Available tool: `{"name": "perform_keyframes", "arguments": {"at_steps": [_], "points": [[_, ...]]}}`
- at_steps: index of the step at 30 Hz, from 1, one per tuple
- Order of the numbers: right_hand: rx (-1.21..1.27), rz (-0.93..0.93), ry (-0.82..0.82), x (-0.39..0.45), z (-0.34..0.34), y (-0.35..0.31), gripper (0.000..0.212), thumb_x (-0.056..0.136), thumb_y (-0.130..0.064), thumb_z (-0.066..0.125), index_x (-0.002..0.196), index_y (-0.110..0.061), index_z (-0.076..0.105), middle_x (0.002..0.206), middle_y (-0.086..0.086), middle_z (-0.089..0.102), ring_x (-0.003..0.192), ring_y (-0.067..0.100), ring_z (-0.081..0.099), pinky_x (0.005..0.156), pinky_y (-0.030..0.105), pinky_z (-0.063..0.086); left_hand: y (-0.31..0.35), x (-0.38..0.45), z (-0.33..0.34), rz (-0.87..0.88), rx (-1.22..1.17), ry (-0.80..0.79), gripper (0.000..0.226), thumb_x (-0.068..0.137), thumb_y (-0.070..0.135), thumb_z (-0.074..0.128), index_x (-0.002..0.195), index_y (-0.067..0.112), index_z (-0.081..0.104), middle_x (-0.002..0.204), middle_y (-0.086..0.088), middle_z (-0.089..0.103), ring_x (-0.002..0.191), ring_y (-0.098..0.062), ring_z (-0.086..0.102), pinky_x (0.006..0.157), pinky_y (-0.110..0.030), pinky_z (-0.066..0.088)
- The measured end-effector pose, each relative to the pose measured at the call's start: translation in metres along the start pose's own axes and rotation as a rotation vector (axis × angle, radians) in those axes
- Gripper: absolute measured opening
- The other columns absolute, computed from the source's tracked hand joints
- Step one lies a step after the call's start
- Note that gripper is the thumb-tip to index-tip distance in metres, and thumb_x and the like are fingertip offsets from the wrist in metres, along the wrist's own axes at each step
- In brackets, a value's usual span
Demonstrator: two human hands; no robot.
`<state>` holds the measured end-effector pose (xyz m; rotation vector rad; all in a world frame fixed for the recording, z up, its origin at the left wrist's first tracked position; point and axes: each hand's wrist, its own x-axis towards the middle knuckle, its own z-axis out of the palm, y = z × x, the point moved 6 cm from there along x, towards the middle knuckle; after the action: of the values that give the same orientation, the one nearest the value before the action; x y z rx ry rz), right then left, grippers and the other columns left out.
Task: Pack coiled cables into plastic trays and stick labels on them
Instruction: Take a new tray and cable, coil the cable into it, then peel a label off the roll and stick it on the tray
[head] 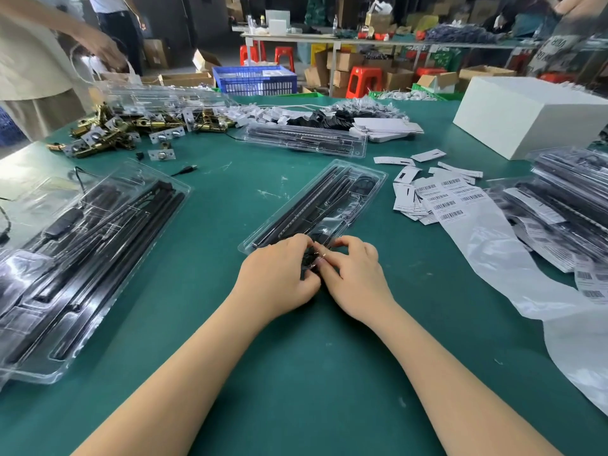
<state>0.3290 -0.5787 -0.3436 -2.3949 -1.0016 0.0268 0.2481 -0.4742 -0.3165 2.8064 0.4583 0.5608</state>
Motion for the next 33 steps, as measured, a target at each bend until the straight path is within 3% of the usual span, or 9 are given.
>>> {"name": "perform_keyframes", "arguments": {"at_steps": [3, 10, 19, 23, 25, 26, 28, 30, 33], "points": [[0.031, 0.026, -0.013, -0.001, 0.000, 0.002, 0.036, 0.100, -0.044, 0.039, 0.133, -0.045, 0.053, 0.139, -0.006, 0.026, 0.128, 0.015, 0.018, 0.108, 0.036, 0.024, 0.000, 0.000, 0.000, -0.040, 0.006, 0.026, 0.034, 0.084, 0.047, 0.050, 0.113, 0.030, 0.051, 0.094, 0.010, 0.065, 0.087, -0.018, 0.062, 0.064, -0.027, 0.037], [0.018, -0.015, 0.037, -0.002, -0.002, -0.001, 0.043, 0.098, -0.028, 0.042, 0.140, -0.030, 0.050, 0.143, -0.003, 0.040, 0.130, 0.021, 0.031, 0.105, 0.037, 0.031, -0.002, 0.004, 0.003, -0.116, 0.035, 0.008, 0.037, 0.089, 0.055, 0.051, 0.117, 0.030, 0.050, 0.101, 0.006, 0.066, 0.095, -0.022, 0.061, 0.066, -0.028, 0.038], [-0.107, -0.070, 0.046, -0.004, 0.001, -0.003, 0.045, 0.099, -0.028, 0.037, 0.143, -0.020, 0.046, 0.146, -0.007, 0.042, 0.125, 0.023, 0.033, 0.101, 0.035, 0.035, -0.001, 0.002, 0.002, -0.155, 0.006, 0.068, 0.021, 0.089, 0.037, 0.055, 0.110, 0.034, 0.059, 0.095, 0.009, 0.069, 0.094, -0.019, 0.062, 0.064, -0.027, 0.041], [0.056, 0.027, 0.107, -0.004, -0.004, 0.002, 0.034, 0.095, -0.028, 0.050, 0.125, -0.020, 0.064, 0.147, 0.001, 0.034, 0.132, 0.022, 0.025, 0.109, 0.034, 0.028, -0.004, 0.006, 0.003, -0.131, -0.081, 0.022, 0.025, 0.086, 0.031, 0.061, 0.111, 0.029, 0.065, 0.108, 0.009, 0.069, 0.103, -0.017, 0.061, 0.079, -0.028, 0.048], [0.210, 0.114, 0.213, -0.003, -0.014, 0.011, 0.025, 0.090, -0.024, 0.060, 0.111, -0.020, 0.073, 0.137, 0.003, 0.051, 0.127, 0.018, 0.041, 0.103, 0.022, 0.028, -0.004, 0.007, 0.002, -0.122, -0.092, 0.011, 0.025, 0.086, 0.030, 0.061, 0.110, 0.028, 0.065, 0.105, 0.009, 0.070, 0.101, -0.017, 0.062, 0.079, -0.029, 0.050], [0.297, 0.183, 0.274, -0.002, -0.021, 0.019, 0.022, 0.088, -0.022, 0.063, 0.105, -0.020, 0.075, 0.124, 0.002, 0.063, 0.115, 0.014, 0.053, 0.096, 0.018, 0.033, -0.004, 0.007, 0.003, -0.116, -0.096, 0.010, 0.024, 0.085, 0.029, 0.061, 0.109, 0.028, 0.065, 0.102, 0.009, 0.071, 0.099, -0.018, 0.062, 0.078, -0.030, 0.050], [0.454, 0.326, 0.330, 0.005, -0.036, 0.034, 0.021, 0.085, -0.020, 0.064, 0.103, -0.021, 0.074, 0.104, 0.000, 0.071, 0.099, 0.013, 0.062, 0.088, 0.021, 0.043, -0.005, 0.006, 0.003, -0.103, -0.086, 0.013, 0.020, 0.085, 0.030, 0.059, 0.104, 0.030, 0.063, 0.094, 0.010, 0.071, 0.091, -0.019, 0.063, 0.070, -0.029, 0.049], [0.375, 0.333, 0.309, 0.021, -0.049, 0.046, 0.029, 0.084, -0.019, 0.063, 0.113, -0.018, 0.070, 0.110, 0.003, 0.068, 0.102, 0.020, 0.061, 0.093, 0.029, 0.044, -0.006, 0.005, 0.003, -0.106, -0.079, 0.027, 0.017, 0.084, 0.031, 0.060, 0.101, 0.032, 0.063, 0.090, 0.013, 0.071, 0.086, -0.016, 0.063, 0.066, -0.026, 0.048], [0.028, 0.213, 0.258, 0.061, -0.072, 0.064, 0.041, 0.089, -0.017, 0.057, 0.130, -0.017, 0.059, 0.125, 0.014, 0.057, 0.114, 0.031, 0.051, 0.099, 0.034, 0.038, -0.009, 0.006, 0.003, -0.124, -0.080, 0.050, 0.019, 0.081, 0.035, 0.060, 0.100, 0.036, 0.064, 0.090, 0.018, 0.071, 0.087, -0.012, 0.063, 0.068, -0.025, 0.049]]}}
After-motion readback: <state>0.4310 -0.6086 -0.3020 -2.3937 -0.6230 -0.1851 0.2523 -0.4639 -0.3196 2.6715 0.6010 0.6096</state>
